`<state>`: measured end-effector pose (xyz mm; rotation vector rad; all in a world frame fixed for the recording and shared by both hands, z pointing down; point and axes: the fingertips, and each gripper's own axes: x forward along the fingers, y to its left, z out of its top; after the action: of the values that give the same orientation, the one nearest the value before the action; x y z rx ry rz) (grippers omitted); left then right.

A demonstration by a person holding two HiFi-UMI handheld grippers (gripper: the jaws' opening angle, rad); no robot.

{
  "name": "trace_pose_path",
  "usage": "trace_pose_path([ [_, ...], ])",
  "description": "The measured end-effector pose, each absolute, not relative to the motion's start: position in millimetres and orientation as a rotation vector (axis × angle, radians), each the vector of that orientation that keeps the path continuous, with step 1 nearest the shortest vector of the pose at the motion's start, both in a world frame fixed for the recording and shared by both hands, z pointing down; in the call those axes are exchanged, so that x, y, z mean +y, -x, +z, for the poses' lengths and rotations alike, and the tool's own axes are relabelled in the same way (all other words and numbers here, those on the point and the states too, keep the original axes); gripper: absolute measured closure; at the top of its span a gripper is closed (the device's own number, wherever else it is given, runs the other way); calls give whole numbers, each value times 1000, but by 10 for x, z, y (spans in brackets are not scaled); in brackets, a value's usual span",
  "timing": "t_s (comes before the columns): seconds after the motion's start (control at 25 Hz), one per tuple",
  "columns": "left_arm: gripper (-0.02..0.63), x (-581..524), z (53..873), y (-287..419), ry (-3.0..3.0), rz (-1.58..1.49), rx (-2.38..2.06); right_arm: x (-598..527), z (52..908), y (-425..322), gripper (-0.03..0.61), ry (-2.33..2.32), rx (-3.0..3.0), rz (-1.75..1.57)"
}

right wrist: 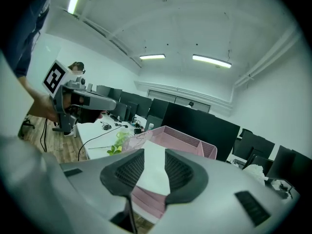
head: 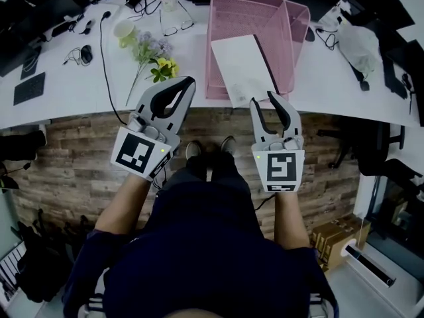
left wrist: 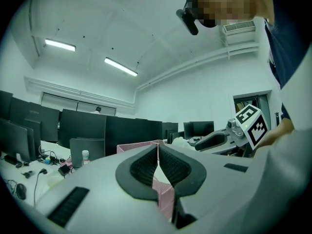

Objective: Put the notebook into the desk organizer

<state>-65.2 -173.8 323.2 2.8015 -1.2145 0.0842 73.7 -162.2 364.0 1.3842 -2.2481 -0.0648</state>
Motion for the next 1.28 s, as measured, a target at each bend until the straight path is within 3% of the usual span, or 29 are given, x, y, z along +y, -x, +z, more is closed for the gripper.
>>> trace_pose_path([
  [1.28, 580, -2058, 2898, 459, -2830, 45, -1288, -1943, 3037, -857, 549, -1436, -2516, 18],
])
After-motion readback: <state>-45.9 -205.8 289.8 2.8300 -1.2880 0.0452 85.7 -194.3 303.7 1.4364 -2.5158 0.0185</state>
